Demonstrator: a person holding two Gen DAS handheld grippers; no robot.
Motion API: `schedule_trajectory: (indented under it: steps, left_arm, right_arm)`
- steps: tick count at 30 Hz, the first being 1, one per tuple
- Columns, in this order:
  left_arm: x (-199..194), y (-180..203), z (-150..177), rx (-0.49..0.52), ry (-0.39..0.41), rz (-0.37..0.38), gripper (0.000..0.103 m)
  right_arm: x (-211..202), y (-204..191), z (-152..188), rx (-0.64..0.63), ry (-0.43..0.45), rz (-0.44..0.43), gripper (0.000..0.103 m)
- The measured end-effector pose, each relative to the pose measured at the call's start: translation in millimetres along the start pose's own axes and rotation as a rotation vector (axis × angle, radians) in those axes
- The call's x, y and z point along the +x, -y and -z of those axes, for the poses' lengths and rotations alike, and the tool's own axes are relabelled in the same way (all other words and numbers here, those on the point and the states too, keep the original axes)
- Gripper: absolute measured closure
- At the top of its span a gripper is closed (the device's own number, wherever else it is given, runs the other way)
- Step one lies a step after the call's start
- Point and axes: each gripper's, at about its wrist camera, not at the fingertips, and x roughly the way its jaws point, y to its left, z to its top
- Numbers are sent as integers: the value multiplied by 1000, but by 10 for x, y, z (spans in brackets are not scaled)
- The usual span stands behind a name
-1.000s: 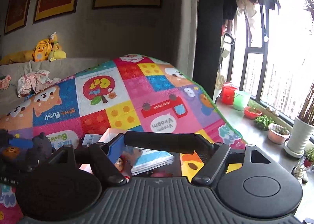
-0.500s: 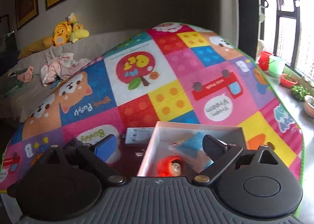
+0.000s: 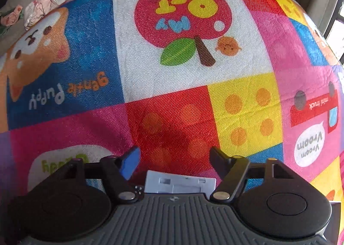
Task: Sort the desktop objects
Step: 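Lower the black foam tube into the box and open the right tool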
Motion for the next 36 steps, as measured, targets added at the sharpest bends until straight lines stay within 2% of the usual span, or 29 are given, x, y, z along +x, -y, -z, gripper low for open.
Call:
schedule_trajectory:
  steps: [2, 6, 8, 9, 10, 11, 13, 15, 17, 18, 19, 20, 22, 23, 26, 27, 29, 30, 31, 32, 33, 34, 36]
  left_arm:
    - [-1, -42, -3, -23, -2, 10, 2]
    - [-35, -5, -3, 1, 10, 10, 1]
    - [-51, 16, 5, 12, 17, 7, 1]
    - [-51, 23, 15, 16, 19, 5, 1]
    - [-45, 28, 23, 19, 19, 3, 1]
    - [-43, 32, 24, 21, 18, 2, 1]
    - [-40, 45, 24, 25, 19, -8, 1]
    - [-51, 52, 31, 28, 25, -14, 1]
    - [-58, 52, 36, 25, 31, -17, 0]
    - [-54, 41, 29, 21, 29, -18, 0]
    - [-47, 38, 26, 17, 26, -18, 0]
    - [-45, 34, 20, 14, 22, -19, 0]
    - [-48, 37, 22, 13, 20, -20, 0]
    - [-49, 41, 22, 14, 20, -21, 0]
    - [-43, 51, 18, 21, 21, -38, 0]
    - [-45, 57, 20, 24, 23, -44, 0]
    - [-54, 79, 24, 31, 28, -58, 0]
    - [-56, 90, 21, 35, 29, -67, 0]
    - [-58, 100, 22, 39, 29, -74, 0]
    - [-60, 106, 24, 43, 29, -82, 0]
    - [-67, 109, 28, 45, 29, -88, 0]
    - [-74, 105, 30, 45, 28, -94, 0]
    - [-86, 96, 40, 41, 19, -104, 0]
  right_arm:
    - [49, 39, 14, 39, -22, -16, 47]
    - [-100, 12, 190, 74, -77, -126, 47]
    - [-303, -21, 330, 89, -133, -264, 47]
    - [-446, -19, 407, 95, -151, -365, 47]
    - [-584, -11, 458, 89, -135, -415, 47]
    - [-746, 9, 503, 79, -97, -418, 47]
    - [-987, 92, 557, 86, -32, -366, 46]
    - [-1253, 286, 620, 109, 68, -259, 45]
    - [-1498, 456, 829, 100, 175, -123, 32]
    - [-1595, 558, 988, 87, 251, -7, 28]
    - [-1710, 636, 1149, 82, 305, 69, 17]
    - [-1838, 751, 1347, 83, 358, 137, 13]
    - [-2020, 962, 1707, 124, 392, 212, 8]
    - [-2087, 1073, 1875, 166, 384, 217, 6]
    - [-2242, 1383, 2430, 270, 322, 62, 4]
    - [-2259, 1395, 2568, 259, 303, 35, 4]
    - [-2210, 1293, 2752, 178, 269, 39, 6]
    - [-2144, 1220, 2816, 147, 242, 40, 9]
    - [-2063, 1180, 2842, 135, 205, 27, 20]
    - [-1958, 1117, 2862, 131, 164, 5, 35]
    - [-1901, 1084, 2896, 134, 148, -12, 42]
    - [-1851, 1066, 2874, 140, 151, -19, 47]
    - [-1771, 996, 2821, 140, 176, -35, 48]
